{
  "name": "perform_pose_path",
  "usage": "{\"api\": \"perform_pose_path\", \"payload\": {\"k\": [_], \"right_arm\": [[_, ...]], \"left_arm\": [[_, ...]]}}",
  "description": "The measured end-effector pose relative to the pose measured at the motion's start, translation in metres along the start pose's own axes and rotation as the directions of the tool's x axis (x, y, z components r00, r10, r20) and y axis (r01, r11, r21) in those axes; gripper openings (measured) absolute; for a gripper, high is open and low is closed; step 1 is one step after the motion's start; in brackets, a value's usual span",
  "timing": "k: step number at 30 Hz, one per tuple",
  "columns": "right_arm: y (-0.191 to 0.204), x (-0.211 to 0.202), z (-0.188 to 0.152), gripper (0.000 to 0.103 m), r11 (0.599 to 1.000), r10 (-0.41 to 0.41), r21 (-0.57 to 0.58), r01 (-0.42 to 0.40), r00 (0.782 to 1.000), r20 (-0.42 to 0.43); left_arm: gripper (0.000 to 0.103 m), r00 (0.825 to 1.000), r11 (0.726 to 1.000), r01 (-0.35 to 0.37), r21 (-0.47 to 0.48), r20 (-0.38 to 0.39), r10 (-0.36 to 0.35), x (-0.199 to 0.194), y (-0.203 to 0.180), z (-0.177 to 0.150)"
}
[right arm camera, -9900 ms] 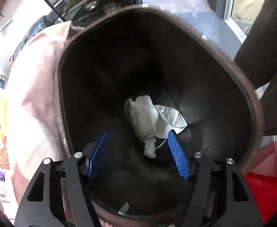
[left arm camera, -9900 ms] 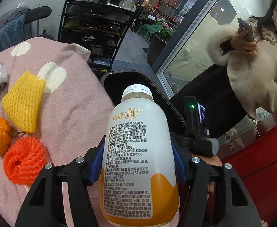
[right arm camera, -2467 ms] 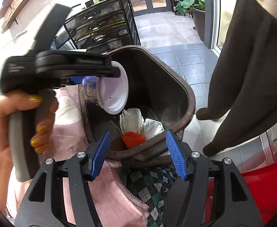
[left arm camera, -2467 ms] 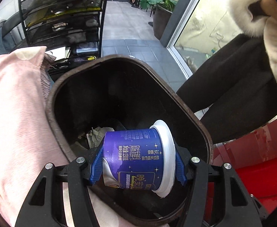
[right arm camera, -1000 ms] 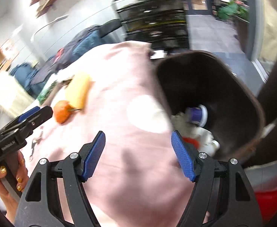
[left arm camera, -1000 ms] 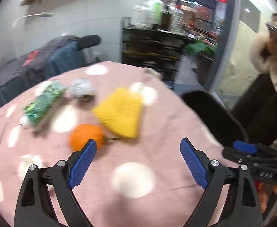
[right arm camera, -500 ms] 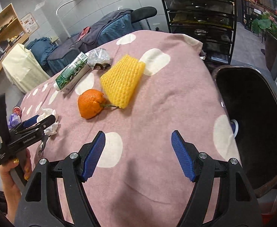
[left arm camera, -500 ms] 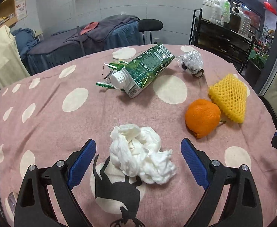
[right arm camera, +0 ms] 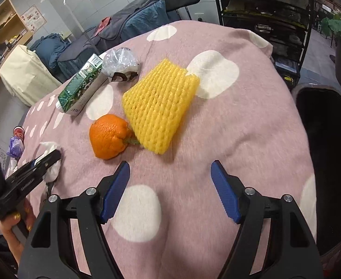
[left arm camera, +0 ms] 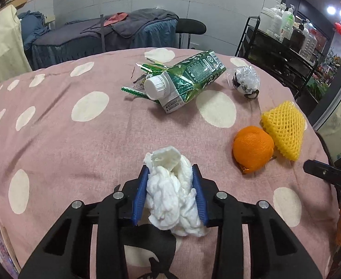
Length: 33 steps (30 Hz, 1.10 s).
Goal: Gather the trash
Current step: 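Grasp the white tissue with the left gripper while the right gripper grasps the yellow foam net, then carry the yellow foam net into the bin and open the right gripper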
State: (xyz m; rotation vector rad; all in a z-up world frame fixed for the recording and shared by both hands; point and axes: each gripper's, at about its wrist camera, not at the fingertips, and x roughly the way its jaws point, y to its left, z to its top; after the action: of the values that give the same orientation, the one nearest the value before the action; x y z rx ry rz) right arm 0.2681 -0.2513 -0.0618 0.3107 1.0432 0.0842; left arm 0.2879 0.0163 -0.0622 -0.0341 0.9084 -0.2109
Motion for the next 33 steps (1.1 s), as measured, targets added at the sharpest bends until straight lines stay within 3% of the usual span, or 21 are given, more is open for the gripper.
{"api": "perform_pose_path", "payload": {"k": [8,15,21,28,31,33], "right_arm": [[0.012,0.026,0.032,0.067,0.999,-0.035,-0.017,0.035,0.999,-0.017],[0.013,0.038,0.038,0.022,0.999,-0.041,-0.012,0.041,0.999,-0.012],[0.007,0.026,0.027,0.020,1.000,0.010,0.007,-0.010,1.000,0.016],[-0.017,-0.018,0.003,0.020,0.993,0.071,0.083,-0.079,0.993,0.097],[-0.031,-0.045,-0.011,0.020,0.990,0.067,0.113,-0.084,0.986,0.150],[-0.039,-0.063,-0.022,0.020,0.992,0.020,0.119,-0.044,0.981,0.194]], "left_arm": [[0.036,1.000,1.000,0.026,-0.002,0.002,-0.026,-0.007,0.000,-0.005],[0.036,0.999,0.999,0.040,0.003,-0.007,-0.040,-0.007,-0.003,-0.006],[0.036,0.999,0.998,0.050,0.026,-0.009,-0.050,-0.009,-0.011,-0.007],[0.036,0.994,0.991,0.112,0.072,0.003,-0.113,-0.020,-0.039,-0.008],[0.036,0.991,0.985,0.135,0.107,0.010,-0.137,-0.025,-0.058,-0.010],[0.036,0.988,0.980,0.152,0.128,0.012,-0.155,-0.027,-0.073,-0.010]]}}
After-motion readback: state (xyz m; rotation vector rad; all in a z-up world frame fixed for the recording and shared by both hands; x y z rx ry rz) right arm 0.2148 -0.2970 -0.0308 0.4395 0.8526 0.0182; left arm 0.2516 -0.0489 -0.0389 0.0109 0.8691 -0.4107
